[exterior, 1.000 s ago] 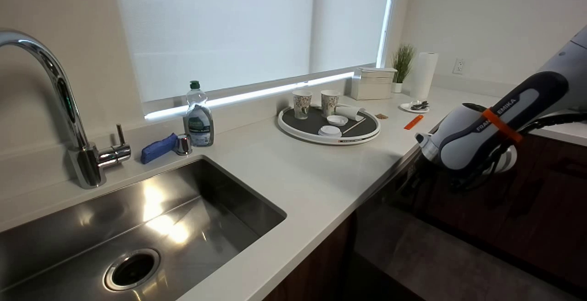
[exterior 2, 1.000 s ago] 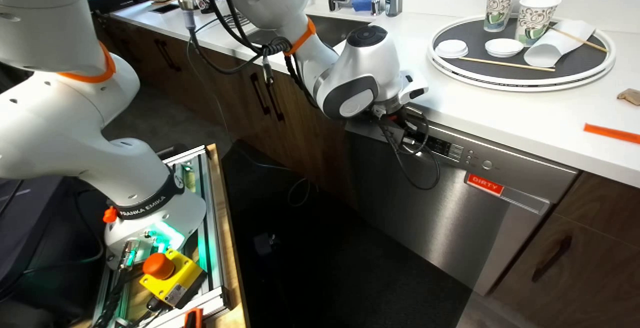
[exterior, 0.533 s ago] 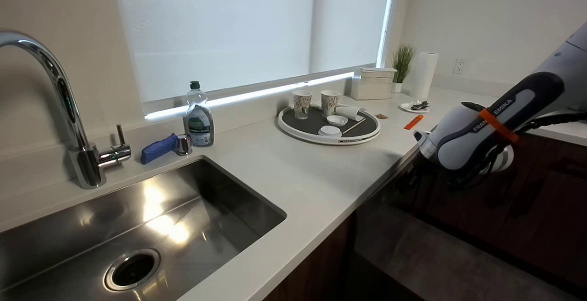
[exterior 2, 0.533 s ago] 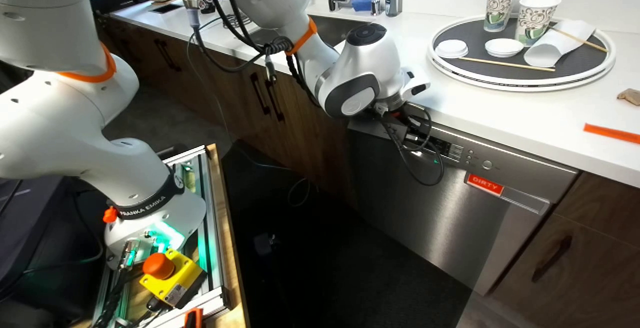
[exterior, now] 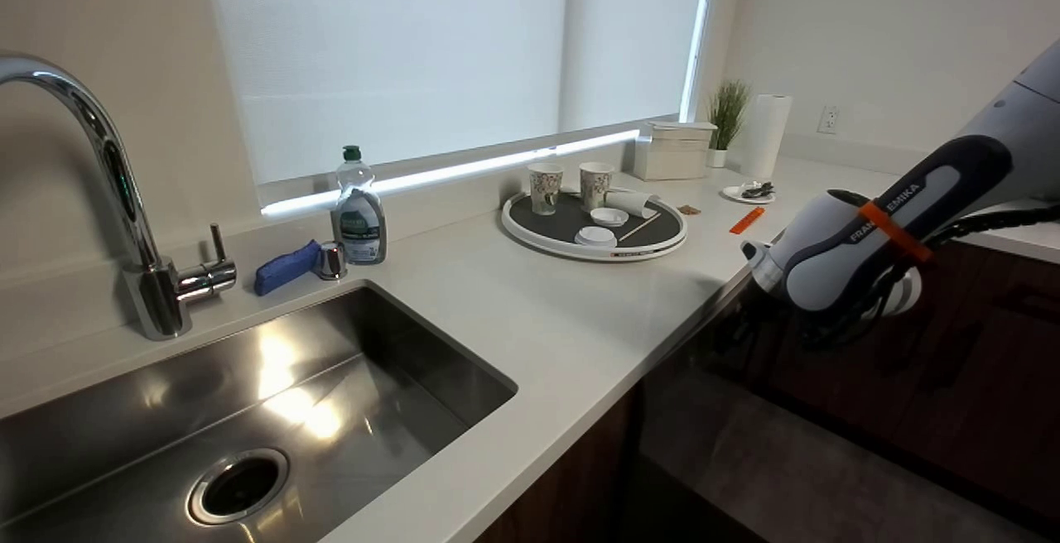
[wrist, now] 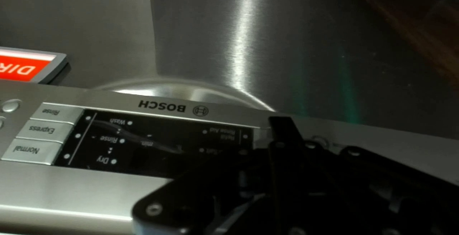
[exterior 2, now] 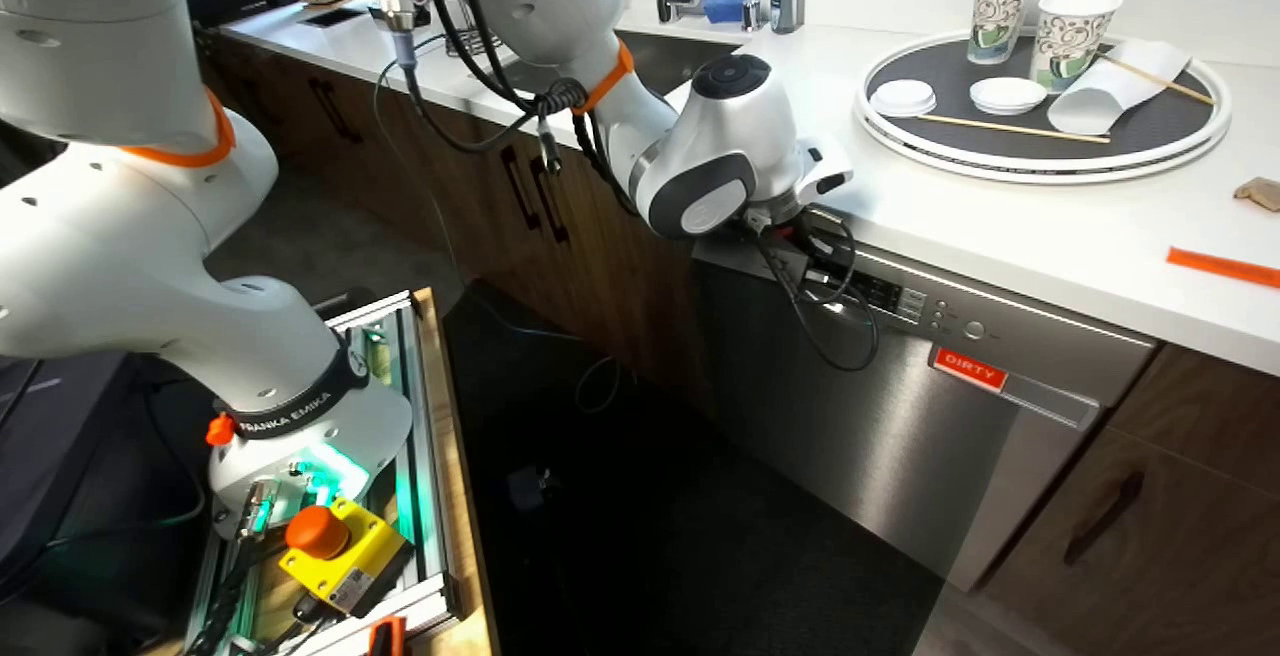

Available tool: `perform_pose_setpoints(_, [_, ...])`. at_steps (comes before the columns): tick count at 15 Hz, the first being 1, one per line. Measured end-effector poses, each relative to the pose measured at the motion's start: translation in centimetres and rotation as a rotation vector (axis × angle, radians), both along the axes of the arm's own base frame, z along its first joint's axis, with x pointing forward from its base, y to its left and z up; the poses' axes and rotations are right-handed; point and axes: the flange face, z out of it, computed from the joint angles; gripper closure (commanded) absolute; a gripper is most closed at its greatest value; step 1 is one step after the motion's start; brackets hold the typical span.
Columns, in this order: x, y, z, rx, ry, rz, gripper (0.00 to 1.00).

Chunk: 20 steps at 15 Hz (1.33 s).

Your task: Press one of the buttons on the left side of the dish washing machine

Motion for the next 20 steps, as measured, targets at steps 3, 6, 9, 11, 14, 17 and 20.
perform_pose_setpoints(3, [0.1, 0.0, 0.0, 0.005, -0.011, -0.006, 1.0])
perform_pose_setpoints(6, [0.2, -0.3, 0.2, 0.018, -0.034, -0.037, 1.0])
perform_pose_setpoints(9, [0.2, -0.5, 0.1, 0.045, -0.032, -0.064, 1.0])
perform_pose_setpoints(11, [0.2, -0.7, 0.0, 0.063, -0.031, -0.081, 1.0])
perform_pose_setpoints(14, [0.1, -1.0, -0.1, 0.101, -0.026, -0.122, 1.0])
perform_pose_setpoints(17, [0.0, -1.3, -0.3, 0.147, -0.02, -0.176, 1.0])
perform_pose_setpoints(20, [-0.1, -1.7, -0.4, 0.193, -0.012, -0.229, 1.0])
